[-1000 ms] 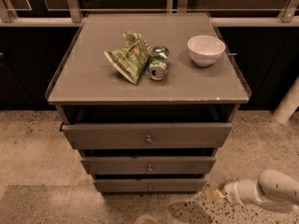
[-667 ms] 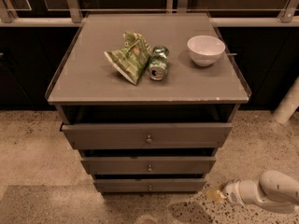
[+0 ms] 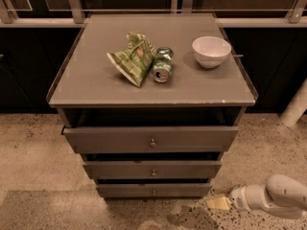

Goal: Close middle drawer

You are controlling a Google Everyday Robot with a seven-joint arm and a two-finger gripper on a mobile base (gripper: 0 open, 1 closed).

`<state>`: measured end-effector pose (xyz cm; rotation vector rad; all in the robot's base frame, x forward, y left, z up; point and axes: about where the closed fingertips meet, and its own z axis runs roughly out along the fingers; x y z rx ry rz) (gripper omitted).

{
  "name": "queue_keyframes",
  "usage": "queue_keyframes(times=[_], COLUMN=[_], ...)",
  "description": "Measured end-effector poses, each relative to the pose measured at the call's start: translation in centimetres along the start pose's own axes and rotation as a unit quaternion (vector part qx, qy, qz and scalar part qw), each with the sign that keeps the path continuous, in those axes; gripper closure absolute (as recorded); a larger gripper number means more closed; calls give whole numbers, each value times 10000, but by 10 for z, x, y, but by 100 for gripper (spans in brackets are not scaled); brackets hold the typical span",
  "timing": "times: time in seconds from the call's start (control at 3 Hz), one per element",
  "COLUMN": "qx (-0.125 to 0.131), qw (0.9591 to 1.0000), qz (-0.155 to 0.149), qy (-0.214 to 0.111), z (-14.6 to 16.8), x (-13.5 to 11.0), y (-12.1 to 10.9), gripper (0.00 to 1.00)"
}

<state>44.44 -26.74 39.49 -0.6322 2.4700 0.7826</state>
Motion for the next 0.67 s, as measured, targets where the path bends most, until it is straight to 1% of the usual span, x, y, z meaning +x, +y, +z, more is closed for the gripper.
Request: queue_keyframes(times=[0.33,0.67], qx=[0,0], qw=[10000,10000], qz=[0,0], qy=[0,0], z=[0,0], x=[0,0], y=[0,0], gripper=[0,0])
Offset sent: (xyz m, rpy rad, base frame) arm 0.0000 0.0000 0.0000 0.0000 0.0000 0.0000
